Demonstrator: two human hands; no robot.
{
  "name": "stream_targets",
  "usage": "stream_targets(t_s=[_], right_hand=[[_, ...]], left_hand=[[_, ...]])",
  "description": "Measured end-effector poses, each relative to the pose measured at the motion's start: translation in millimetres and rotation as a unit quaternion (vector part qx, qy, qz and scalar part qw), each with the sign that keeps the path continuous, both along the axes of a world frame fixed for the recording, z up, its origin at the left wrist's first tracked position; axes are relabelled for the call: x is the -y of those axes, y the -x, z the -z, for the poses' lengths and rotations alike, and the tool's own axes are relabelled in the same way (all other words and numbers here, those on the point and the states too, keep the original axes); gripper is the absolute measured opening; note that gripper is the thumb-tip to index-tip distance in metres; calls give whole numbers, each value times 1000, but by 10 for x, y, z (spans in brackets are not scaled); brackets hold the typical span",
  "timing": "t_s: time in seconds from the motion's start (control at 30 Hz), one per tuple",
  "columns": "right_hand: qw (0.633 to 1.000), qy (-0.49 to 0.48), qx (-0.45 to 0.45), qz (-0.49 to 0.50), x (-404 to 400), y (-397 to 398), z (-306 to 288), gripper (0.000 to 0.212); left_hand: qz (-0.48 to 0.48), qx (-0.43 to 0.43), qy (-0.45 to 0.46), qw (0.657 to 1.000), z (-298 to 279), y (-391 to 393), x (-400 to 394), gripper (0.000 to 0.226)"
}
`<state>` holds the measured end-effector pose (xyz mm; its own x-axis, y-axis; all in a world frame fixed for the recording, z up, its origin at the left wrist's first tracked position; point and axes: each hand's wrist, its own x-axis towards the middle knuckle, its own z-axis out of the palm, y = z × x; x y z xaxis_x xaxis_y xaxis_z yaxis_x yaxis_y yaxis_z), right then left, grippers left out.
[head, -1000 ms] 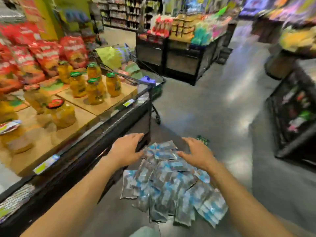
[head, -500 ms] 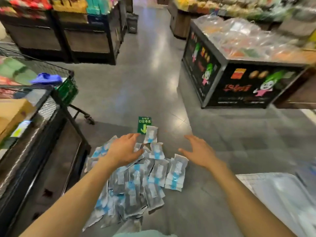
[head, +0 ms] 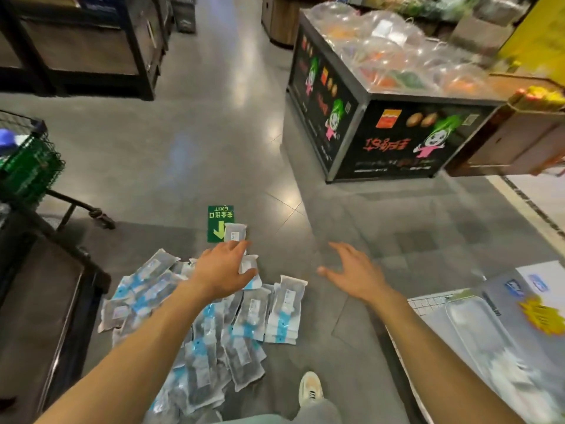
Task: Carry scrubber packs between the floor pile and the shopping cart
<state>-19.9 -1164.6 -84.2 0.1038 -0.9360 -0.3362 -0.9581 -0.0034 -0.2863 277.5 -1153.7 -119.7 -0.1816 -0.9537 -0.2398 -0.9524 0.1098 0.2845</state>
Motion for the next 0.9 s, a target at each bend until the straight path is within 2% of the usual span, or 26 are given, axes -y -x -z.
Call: stream_targets(t_s=[0.2, 0.33, 0.47, 0.63, 0.73, 0.8, 0.9], right_hand=[[999, -35, -15, -28, 643, 583, 554, 75], [995, -57, -46, -62, 1064, 946, 1321, 71], [996, -52, -39, -68, 1384, 1075, 2486, 71], [997, -14, -15, -72, 1650, 1086, 4929, 72], [997, 15, 0, -76, 1706, 1079, 6143, 73], [997, 26, 3, -77, 1723, 1085, 6750, 73], [996, 46, 13, -77, 1668, 1121, 7360, 71]], left_hand=[[-54, -7, -24, 998, 470, 543, 535, 72], [-54, -32, -65, 996, 1301, 969, 856, 77], [-42, -18, -66, 997, 2512, 1225, 1152, 76], [-21, 15, -51, 998, 4799, 1366, 1452, 71], [-32, 13, -11, 999, 5912, 1331, 1473, 80], [-35, 5, 6, 999, 6499, 1310, 1468, 86], [-35, 2, 19, 999, 7140, 1287, 1395, 82]])
